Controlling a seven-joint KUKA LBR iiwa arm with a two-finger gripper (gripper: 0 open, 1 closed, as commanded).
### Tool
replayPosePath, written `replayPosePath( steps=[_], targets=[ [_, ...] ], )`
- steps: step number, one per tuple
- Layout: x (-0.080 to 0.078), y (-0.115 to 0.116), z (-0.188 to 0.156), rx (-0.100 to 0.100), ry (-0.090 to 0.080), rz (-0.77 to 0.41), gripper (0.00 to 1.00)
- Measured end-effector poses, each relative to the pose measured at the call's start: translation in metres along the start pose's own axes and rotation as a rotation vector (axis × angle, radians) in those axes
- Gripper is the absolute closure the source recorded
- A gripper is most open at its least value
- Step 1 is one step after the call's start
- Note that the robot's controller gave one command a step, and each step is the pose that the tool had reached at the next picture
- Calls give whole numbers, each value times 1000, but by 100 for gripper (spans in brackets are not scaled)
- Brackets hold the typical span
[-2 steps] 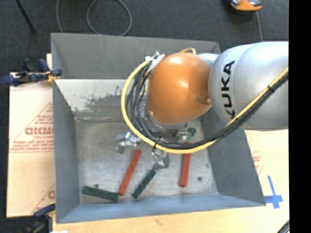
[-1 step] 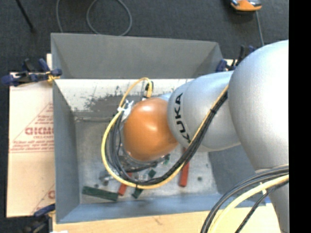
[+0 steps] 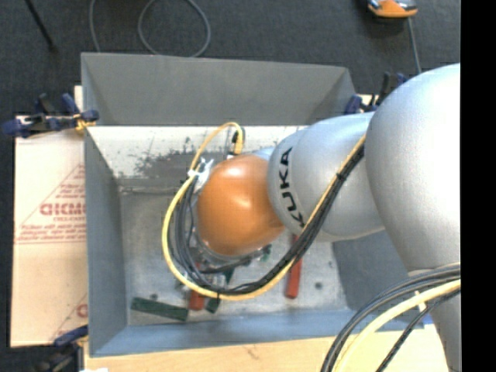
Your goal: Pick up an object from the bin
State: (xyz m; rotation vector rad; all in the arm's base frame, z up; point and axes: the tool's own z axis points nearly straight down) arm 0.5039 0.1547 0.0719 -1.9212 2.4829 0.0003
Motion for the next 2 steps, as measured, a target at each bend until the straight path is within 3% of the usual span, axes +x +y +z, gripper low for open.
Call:
replayPosePath(
  steps=[1,2],
  targets=[
    [-28,-10,-92,8,-6,31,100],
    [-45,17,-172,5,-4,-8,100]
  ],
)
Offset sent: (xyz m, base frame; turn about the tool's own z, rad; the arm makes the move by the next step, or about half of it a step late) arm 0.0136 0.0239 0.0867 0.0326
